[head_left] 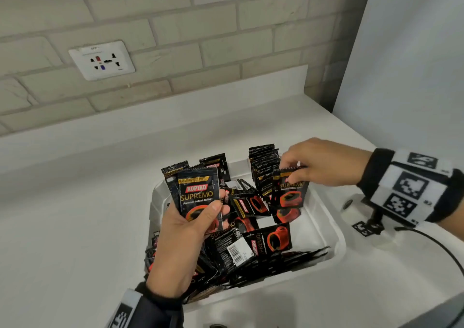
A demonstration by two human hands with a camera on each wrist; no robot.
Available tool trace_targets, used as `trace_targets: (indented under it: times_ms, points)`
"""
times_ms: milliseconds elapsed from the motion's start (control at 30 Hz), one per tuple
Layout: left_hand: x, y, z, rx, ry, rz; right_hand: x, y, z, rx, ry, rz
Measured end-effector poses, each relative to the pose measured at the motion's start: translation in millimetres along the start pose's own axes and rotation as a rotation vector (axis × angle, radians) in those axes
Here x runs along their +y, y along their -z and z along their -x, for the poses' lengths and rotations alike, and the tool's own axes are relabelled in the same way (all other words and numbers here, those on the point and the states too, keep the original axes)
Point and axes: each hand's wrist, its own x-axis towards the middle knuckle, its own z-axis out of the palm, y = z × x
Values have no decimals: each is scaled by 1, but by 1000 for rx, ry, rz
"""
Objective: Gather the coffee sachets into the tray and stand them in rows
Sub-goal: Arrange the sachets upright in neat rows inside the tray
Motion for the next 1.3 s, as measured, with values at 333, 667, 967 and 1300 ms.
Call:
trace_targets:
  times_ms: [333,667,967,1300]
  points:
    - [2,1,1,18,14,-33,-13,-25,-15,-44,38,375]
    - [5,-4,1,-10,14,-11,-13,-27,-22,44,56,519]
    - [5,-4,0,12,55,-21,-13,-29,-22,105,74,571]
    - [9,-16,0,-65,273,227,-44,-8,-2,135,52,-499]
